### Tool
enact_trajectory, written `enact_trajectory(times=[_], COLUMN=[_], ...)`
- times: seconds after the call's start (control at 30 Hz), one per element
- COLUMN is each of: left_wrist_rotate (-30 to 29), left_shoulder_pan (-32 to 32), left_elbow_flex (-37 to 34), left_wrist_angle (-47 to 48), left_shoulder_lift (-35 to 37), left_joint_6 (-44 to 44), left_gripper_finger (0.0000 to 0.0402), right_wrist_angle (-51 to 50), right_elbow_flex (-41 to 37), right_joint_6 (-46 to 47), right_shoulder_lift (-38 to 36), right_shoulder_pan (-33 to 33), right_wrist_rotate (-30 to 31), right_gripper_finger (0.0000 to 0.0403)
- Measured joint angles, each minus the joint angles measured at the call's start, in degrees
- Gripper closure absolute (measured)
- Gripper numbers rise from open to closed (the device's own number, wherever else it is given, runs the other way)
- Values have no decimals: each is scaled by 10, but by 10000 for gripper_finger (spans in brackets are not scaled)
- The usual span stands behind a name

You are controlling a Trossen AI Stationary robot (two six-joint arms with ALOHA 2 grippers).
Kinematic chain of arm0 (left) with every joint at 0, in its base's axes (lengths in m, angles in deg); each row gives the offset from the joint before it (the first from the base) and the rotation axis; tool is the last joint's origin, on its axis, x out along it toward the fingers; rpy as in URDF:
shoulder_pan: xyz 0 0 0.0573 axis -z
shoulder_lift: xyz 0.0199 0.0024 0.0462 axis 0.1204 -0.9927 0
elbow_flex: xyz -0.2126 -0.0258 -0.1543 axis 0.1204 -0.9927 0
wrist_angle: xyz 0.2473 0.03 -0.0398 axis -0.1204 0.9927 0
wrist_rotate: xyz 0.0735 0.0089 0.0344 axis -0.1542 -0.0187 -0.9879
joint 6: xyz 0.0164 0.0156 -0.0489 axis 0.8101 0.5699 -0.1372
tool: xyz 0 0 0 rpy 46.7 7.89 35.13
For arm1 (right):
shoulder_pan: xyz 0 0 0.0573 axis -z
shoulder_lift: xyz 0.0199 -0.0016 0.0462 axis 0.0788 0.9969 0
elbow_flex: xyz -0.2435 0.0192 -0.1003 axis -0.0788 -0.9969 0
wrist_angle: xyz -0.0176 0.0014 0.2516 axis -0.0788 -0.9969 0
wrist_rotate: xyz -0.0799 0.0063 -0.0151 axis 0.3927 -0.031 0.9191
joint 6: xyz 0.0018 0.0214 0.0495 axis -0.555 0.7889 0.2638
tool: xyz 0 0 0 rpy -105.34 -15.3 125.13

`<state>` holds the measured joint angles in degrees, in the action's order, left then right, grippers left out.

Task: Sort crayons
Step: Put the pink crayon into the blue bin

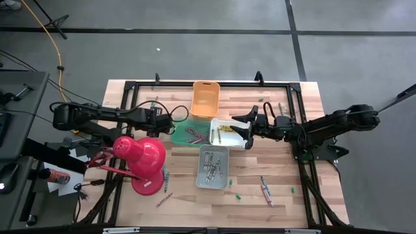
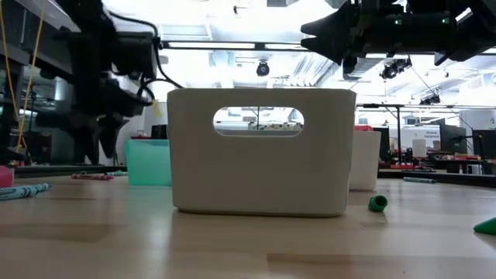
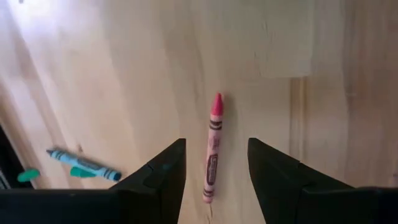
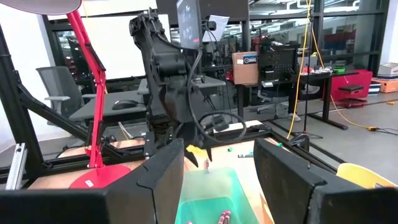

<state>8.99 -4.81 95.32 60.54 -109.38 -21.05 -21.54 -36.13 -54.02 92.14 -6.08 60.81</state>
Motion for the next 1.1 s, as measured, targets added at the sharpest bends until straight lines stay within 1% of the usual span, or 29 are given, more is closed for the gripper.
enact_trajectory(times=[0.17,0.3,0.5,0.67,0.9,1.1], left_wrist_rotate=[1,40,57,89,92,95], left_shoulder_pan=[-24,-62,-110,-139,-153,-153], left_elbow_flex=[-23,-24,-24,-24,-23,-17], left_wrist_angle=[-5,-10,-47,-47,-47,-40], left_shoulder_lift=[0,0,0,-8,-59,-109], left_joint_6=[10,3,42,58,105,118], left_gripper_finger=[245,245,245,245,245,245], right_wrist_angle=[0,0,0,0,-5,-9], right_elbow_flex=[0,0,0,0,0,0], right_joint_6=[0,0,0,0,0,0], right_shoulder_lift=[0,0,0,0,0,0], right_shoulder_pan=[0,0,0,0,0,0], right_wrist_rotate=[0,0,0,0,0,0], right_gripper_finger=[214,214,214,214,214,214])
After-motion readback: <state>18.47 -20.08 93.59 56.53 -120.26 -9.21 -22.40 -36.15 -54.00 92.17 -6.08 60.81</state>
